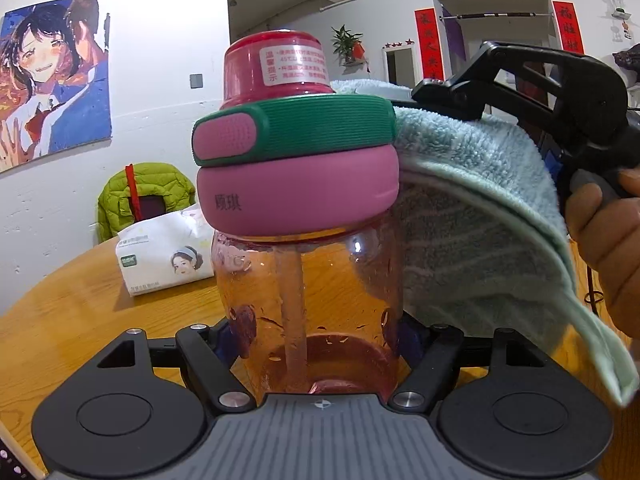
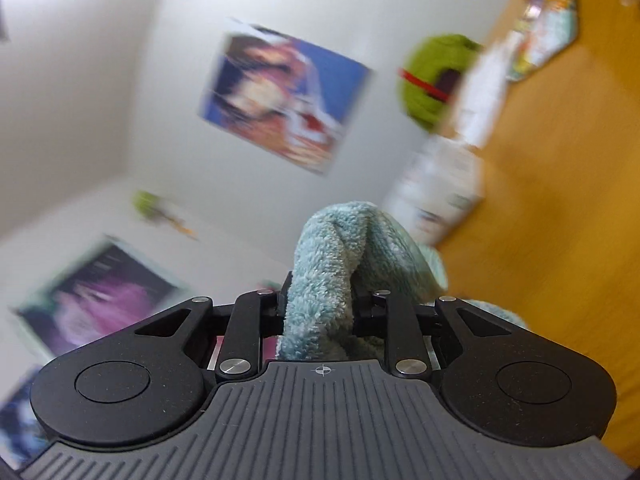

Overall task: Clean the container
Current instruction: 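Drape the towel over the bottle lid and rub it, right gripper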

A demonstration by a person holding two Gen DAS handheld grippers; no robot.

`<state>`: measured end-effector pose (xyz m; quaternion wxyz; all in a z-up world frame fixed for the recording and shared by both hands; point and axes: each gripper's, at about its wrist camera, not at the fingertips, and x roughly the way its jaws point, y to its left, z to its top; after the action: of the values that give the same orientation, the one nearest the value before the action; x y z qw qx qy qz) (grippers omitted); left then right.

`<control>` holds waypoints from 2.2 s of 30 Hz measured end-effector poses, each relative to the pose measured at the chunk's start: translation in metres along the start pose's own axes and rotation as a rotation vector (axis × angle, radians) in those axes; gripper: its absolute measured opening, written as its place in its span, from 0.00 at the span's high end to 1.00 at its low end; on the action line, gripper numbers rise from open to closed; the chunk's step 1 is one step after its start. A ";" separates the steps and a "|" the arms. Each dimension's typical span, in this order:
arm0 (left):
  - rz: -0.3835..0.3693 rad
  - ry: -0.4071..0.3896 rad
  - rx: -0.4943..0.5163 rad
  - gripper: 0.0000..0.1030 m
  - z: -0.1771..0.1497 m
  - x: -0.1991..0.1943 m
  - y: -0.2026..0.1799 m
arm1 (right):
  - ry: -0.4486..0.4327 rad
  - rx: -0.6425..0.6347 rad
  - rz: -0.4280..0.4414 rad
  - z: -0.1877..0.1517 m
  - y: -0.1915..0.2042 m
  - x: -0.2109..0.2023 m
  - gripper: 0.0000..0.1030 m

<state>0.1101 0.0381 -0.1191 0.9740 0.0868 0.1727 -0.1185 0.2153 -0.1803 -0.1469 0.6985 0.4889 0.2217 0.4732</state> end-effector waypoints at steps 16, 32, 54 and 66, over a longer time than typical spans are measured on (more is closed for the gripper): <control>0.131 0.062 -0.083 0.18 -0.004 -0.026 -0.013 | 0.063 -0.159 -0.321 -0.008 -0.001 0.020 0.73; 0.046 0.000 -0.071 0.30 0.005 -0.011 0.001 | 0.109 -0.203 -0.323 -0.015 0.012 0.026 0.71; 0.008 -0.029 -0.032 0.30 -0.003 -0.001 -0.004 | 0.150 0.032 -0.323 -0.011 -0.023 0.026 0.72; 0.036 -0.020 -0.030 0.28 -0.001 -0.001 -0.006 | -0.040 -0.607 -0.778 -0.024 0.047 0.021 0.75</control>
<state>0.1070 0.0332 -0.1203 0.9788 0.0739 0.1634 -0.0993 0.1856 -0.1475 -0.1121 0.9384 0.1532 0.2264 0.2113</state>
